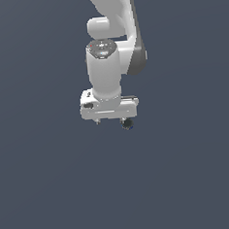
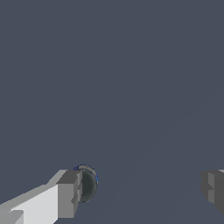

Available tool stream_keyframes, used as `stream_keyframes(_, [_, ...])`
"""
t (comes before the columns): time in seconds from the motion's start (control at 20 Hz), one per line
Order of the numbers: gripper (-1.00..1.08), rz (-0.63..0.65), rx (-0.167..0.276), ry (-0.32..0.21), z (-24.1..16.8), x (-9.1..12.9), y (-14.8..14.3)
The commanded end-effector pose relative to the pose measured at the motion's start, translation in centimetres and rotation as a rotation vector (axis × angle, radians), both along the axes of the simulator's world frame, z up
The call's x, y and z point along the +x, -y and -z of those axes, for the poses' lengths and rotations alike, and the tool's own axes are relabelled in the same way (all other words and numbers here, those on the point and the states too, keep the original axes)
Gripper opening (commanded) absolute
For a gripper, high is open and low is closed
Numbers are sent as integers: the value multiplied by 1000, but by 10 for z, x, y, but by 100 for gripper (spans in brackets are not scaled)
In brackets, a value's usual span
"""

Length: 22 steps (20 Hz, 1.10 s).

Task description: Pick up the object and move it to a goal position.

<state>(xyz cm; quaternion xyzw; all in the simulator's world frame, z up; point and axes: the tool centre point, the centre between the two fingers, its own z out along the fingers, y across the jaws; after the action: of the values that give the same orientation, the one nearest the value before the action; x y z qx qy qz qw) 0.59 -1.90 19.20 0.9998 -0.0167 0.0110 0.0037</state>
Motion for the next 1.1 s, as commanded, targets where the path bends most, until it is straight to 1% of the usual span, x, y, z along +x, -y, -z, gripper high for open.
stream_keyframes(0.0, [100,0,0,0,0,0,0])
stream_keyframes(0.15, [100,5,-3,0,1,0,6])
stream_keyframes(0.35, [100,27,-13,2,5,-1,30])
stream_keyframes(0.5, [100,42,-17,3,5,-1,40])
stream_keyframes(0.8, [100,22,-17,2,8,-2,35])
stream_keyframes(1.05, [100,-46,-19,-2,21,-8,25])
